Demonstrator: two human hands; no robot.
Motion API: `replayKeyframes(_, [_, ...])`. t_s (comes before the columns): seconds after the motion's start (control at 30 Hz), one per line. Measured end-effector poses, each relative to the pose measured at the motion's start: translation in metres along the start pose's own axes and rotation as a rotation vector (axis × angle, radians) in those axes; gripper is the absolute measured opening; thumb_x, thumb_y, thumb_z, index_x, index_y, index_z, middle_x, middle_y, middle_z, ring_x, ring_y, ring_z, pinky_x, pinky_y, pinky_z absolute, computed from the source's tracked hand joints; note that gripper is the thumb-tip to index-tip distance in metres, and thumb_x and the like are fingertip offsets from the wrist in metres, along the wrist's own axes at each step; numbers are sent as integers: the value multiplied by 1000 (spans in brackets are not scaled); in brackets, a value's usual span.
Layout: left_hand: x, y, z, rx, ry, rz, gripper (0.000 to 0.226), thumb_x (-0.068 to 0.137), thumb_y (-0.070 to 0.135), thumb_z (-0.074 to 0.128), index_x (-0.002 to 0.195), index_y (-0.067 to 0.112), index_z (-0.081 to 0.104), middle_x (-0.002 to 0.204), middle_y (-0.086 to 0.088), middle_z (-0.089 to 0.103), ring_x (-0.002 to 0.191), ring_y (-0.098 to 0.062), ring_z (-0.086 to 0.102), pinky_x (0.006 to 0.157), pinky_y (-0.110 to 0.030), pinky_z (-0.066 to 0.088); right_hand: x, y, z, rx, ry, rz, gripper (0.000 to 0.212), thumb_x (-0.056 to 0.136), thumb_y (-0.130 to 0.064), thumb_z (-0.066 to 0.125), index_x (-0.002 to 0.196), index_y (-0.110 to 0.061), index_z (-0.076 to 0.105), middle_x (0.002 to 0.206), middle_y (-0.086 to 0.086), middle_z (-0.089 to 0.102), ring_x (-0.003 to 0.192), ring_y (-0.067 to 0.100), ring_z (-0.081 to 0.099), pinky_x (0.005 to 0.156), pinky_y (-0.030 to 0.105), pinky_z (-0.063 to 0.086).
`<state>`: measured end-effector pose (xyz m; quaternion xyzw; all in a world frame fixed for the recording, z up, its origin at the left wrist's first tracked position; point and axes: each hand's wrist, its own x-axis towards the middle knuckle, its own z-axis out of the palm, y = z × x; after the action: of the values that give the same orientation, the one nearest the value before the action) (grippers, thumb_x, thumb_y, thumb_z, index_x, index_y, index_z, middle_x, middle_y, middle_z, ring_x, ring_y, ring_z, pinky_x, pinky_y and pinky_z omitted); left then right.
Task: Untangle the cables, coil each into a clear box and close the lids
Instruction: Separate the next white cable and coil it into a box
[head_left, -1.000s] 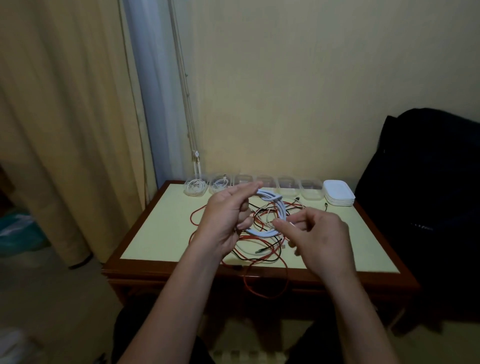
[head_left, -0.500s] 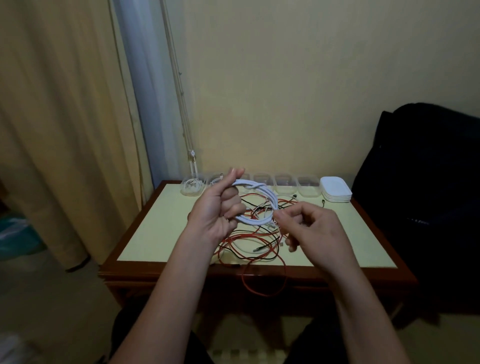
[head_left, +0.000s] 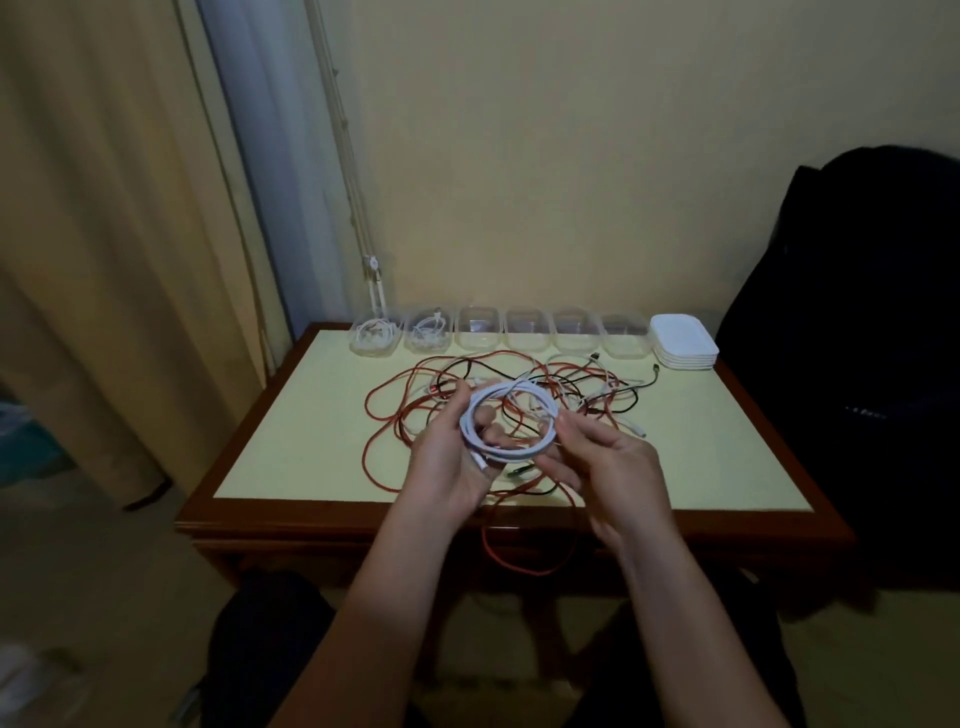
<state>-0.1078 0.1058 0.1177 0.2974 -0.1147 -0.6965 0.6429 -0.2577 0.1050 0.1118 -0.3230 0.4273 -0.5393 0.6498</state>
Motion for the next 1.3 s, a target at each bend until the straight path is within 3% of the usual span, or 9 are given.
replayKeyframes(0.1, [3,-5,-8,204,52,-57,43,105,38,44,117,2,64,89,-7,75,73,-22,73,58,-33,59,15,8,-4,-96,105,-97,22,90,-2,71,112,3,72,83,11,78,81,27,77,72,31,64])
replayKeyframes(0.23, [12,-9,-27,231,79,-87,33,104,21,51,124,-5,58,112,-20,73,100,-29,73,77,-36,62,38,18,-10,-252,188,-180,22,90,-2,73,112,0,73,75,-3,77,75,21,77,69,30,64])
replayKeyframes(0.5, [67,-18,-71,946,486,218,16,96,15,66,106,7,75,79,2,74,75,-11,74,67,-27,61,75,44,-7,-623,42,-151,23,89,-8,76,112,-7,75,87,7,77,64,17,75,64,27,61])
replayKeyframes(0.67, [91,-13,-88,1212,397,323,26,98,19,61,78,7,72,69,-3,71,61,-5,68,54,-18,51,123,57,-3,-826,83,-162,16,88,-14,78,104,-13,80,91,3,79,60,9,74,74,34,63])
replayKeyframes(0.73, [109,0,-99,1357,286,342,32,99,26,60,78,4,73,67,-6,69,60,-12,64,57,-28,50,146,55,0,-890,91,-201,13,88,-16,78,100,-16,81,94,-5,77,65,-1,70,75,20,57])
replayKeyframes(0.93, [176,61,-134,1601,473,521,25,92,39,63,99,19,76,90,1,76,86,-17,69,82,-29,51,223,54,20,-907,107,-146,18,78,-37,78,93,-27,81,85,-7,78,81,18,76,85,47,61])
replayKeyframes(1.03, [219,91,-163,1733,488,538,57,87,57,50,121,15,70,118,-5,72,113,-24,63,98,-33,44,275,63,29,-875,82,-186,25,65,-52,72,88,-42,77,84,-9,78,84,19,76,85,48,60])
replayKeyframes(1.2, [285,137,-235,1805,578,197,57,102,49,33,145,16,49,151,-11,46,139,-31,40,114,-45,32,323,52,86,-862,59,-177,9,86,-13,75,83,-20,81,73,2,77,66,22,75,76,48,63])
replayKeyframes(1.3, [305,149,-282,1991,575,237,92,93,69,-9,141,16,48,151,-13,44,140,-34,36,117,-52,28,367,60,108,-865,27,-163,17,88,-9,72,79,-23,78,77,7,76,69,27,75,77,47,63])
